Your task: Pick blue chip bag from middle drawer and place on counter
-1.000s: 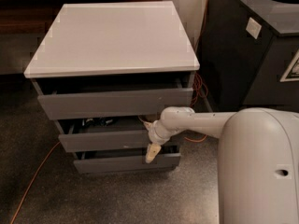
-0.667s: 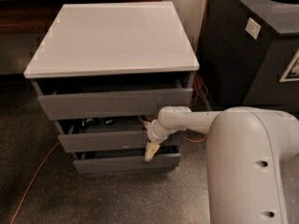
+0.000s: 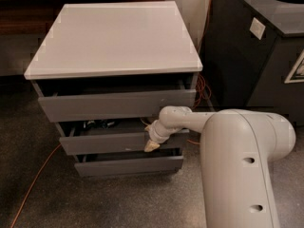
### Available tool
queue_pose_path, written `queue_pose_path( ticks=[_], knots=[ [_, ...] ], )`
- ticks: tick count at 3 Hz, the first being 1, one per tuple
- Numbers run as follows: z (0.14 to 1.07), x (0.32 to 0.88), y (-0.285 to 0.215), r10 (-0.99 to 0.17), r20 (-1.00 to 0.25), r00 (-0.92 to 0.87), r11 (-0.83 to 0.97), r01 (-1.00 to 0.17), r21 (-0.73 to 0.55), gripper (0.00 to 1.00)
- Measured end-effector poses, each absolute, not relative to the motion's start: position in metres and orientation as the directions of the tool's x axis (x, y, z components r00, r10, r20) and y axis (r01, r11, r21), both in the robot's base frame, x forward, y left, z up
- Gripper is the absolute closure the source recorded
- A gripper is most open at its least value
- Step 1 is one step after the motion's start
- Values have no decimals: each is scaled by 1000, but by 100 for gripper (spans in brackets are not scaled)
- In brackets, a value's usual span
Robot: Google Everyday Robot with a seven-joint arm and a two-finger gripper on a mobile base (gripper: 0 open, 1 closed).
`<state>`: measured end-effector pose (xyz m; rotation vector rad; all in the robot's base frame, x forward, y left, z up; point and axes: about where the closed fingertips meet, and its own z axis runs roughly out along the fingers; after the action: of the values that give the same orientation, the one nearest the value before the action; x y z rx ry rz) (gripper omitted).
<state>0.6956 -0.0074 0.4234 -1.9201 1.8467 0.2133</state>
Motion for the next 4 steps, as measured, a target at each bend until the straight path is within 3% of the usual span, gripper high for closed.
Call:
queue_pose_path(
  ticks=[1, 2, 4],
  knots=[
    [419, 687, -9, -897, -437, 62, 28, -980, -197, 71],
    [420, 687, -9, -897, -437, 62, 28, -980, -197, 95],
    [423, 687, -9, -897, -437, 62, 28, -980, -197, 100]
  ],
)
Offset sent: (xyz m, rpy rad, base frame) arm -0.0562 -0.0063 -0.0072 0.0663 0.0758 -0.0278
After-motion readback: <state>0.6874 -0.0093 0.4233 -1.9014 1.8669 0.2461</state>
